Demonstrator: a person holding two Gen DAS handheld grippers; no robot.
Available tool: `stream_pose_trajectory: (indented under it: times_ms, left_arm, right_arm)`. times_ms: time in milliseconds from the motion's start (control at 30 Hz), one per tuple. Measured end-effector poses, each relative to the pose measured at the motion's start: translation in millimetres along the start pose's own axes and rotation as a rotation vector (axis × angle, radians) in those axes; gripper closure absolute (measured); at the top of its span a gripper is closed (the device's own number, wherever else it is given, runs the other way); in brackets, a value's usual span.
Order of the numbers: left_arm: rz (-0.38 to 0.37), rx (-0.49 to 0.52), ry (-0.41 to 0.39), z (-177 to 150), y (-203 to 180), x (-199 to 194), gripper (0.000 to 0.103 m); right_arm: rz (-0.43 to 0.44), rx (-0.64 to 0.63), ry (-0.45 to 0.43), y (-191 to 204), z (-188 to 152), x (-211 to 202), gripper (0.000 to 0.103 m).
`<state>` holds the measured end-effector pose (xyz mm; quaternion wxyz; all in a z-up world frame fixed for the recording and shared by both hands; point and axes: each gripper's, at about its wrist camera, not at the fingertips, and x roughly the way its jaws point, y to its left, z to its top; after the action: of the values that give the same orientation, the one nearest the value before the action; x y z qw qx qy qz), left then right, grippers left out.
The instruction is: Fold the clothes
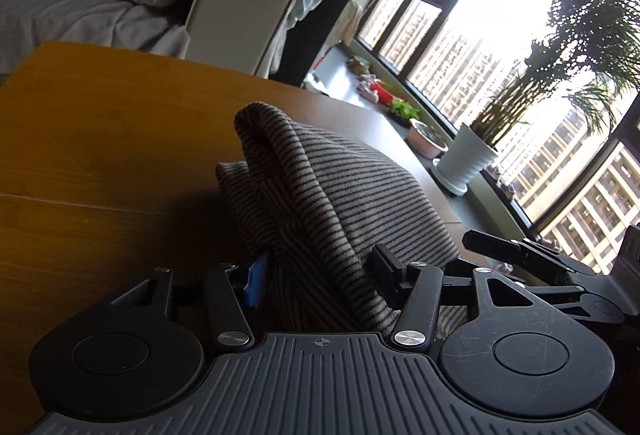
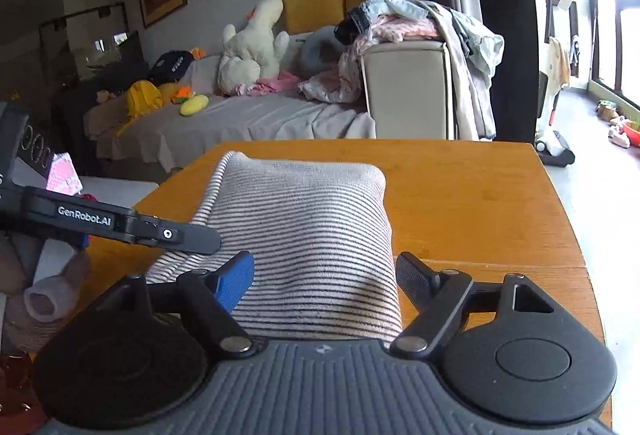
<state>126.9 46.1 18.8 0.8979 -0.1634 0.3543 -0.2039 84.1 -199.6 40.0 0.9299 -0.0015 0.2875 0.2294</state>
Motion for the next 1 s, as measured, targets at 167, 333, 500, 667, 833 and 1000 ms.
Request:
stream_pose_trajectory:
  times_ms: [167,333,500,667,833,1000]
  left_arm:
    - [0.027,0.025,-0.003,-1.8,0.4,1.4,0.041]
    - [0.035,0.031,-0.005,-1.6,-0.5,0.9,0.041]
    - [0.043,0.016,-0.012,0.4,-0.7,-4.3,0.041]
    - [0.052,-0.024,-0.026,4.7,-0.1,-15.5,0.045]
    - [0.034,-0.056,-0.004,8.3,-5.3,-15.9,0.037]
    - [0.051,-0.046,0.074,4.6,-15.7,7.9,0.033]
  right_arm:
    - [-0.001,0.064,0.022,-6.7,-6.3,8.2,0.02]
    - [-0.012,-0.053,-0.02,14.9,-7.1,-1.4,0.045]
    - [0.012,-0.169,-0.035,39.6,-11.7,-2.6,0.05]
    - [0.038,-0.275,-0.046,61.7,-15.4,-3.7,0.049]
    - [0.071,-0.285,-0.01,56.7,-7.9,-3.6,0.048]
    - [0.138,-0.257,0.0,38.2,11.6,-16.0,0.024]
